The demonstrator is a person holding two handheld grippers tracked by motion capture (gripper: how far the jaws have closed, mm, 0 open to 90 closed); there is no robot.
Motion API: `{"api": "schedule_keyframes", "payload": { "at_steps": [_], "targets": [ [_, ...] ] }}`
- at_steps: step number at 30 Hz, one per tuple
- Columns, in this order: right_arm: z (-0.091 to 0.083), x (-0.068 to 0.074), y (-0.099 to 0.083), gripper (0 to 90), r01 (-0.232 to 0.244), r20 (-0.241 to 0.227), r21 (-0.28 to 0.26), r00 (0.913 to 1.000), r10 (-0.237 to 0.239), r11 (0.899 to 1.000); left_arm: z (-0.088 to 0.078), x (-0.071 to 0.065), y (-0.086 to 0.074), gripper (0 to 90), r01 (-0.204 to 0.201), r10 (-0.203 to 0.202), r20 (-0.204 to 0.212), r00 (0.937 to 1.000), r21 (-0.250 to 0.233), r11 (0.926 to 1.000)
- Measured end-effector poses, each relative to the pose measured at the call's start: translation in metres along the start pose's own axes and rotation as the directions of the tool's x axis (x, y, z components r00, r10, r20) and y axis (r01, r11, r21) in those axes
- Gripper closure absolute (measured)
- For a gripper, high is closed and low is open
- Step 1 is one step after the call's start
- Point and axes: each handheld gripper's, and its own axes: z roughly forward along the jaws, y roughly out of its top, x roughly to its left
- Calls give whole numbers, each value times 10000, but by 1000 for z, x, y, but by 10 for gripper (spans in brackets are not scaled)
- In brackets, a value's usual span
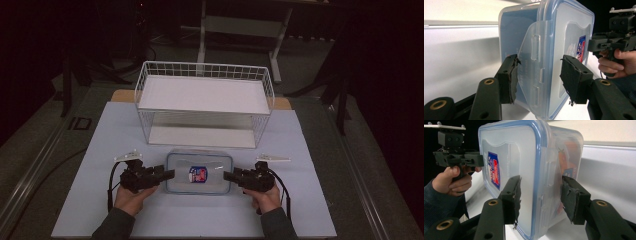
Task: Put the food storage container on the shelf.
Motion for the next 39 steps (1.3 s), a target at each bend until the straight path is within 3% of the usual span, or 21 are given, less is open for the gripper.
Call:
{"api": "schedule_keyframes", "payload": {
  "at_steps": [16,22,39],
  "targets": [
    [-6,13,8,518,443,35,-466,9990,-442,9979,-9,-8,9,488,-241,247,95,9997,-545,9982],
    [-8,16,11,518,396,-46,-636,9992,-400,9972,-14,-12,13,490,-260,271,103,9996,-936,9953],
    [-18,29,25,517,796,52,-1094,9968,-795,9908,-22,-23,22,490,-472,500,163,9986,-1407,9889]
  ]
}}
